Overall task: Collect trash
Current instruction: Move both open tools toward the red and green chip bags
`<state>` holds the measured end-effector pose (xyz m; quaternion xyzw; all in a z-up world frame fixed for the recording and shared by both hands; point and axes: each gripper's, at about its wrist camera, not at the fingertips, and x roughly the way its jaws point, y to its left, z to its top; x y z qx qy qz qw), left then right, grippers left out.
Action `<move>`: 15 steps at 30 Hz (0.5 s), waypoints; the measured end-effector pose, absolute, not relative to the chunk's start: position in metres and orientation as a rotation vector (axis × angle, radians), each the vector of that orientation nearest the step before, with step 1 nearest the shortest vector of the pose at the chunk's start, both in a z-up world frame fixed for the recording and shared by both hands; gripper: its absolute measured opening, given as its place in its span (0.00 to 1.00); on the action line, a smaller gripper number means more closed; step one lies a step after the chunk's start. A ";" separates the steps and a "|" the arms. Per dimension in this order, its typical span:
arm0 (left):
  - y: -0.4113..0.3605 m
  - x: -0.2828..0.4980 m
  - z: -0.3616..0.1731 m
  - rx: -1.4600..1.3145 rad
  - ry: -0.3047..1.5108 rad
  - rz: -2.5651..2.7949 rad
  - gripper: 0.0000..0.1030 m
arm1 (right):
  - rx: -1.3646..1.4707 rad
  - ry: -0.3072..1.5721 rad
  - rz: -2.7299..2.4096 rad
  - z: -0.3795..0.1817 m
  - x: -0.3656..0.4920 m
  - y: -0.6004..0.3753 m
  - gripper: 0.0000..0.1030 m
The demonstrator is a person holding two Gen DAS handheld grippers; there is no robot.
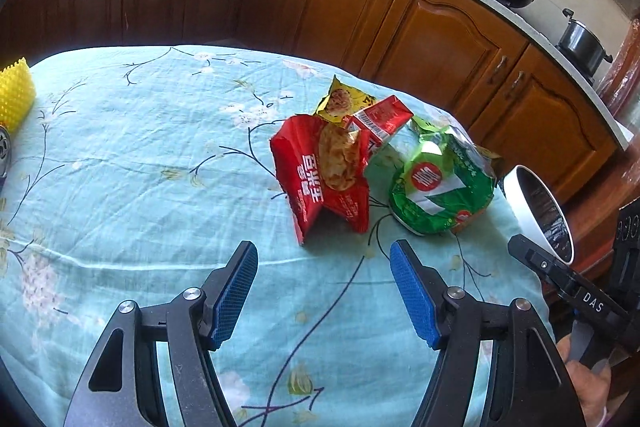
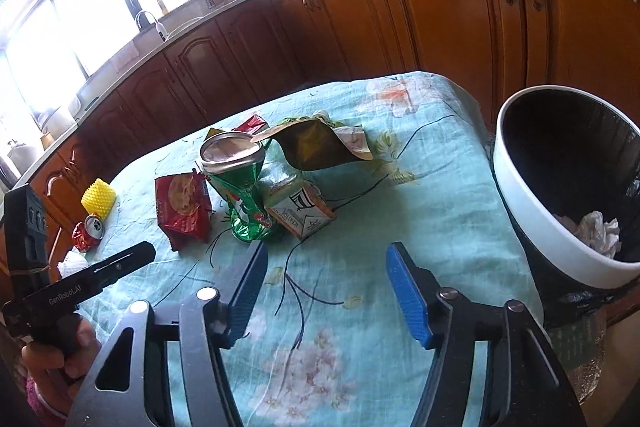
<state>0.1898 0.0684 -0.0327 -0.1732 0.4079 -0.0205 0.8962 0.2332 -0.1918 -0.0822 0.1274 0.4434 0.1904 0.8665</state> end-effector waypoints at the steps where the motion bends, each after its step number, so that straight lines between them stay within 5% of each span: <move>1: 0.071 0.193 -0.032 -0.364 0.843 -0.041 0.66 | 0.263 0.933 0.405 -0.084 0.237 -0.189 0.56; 15: 0.082 0.246 -0.047 -0.391 0.870 -0.024 0.66 | 0.187 0.971 0.471 -0.097 0.277 -0.159 0.51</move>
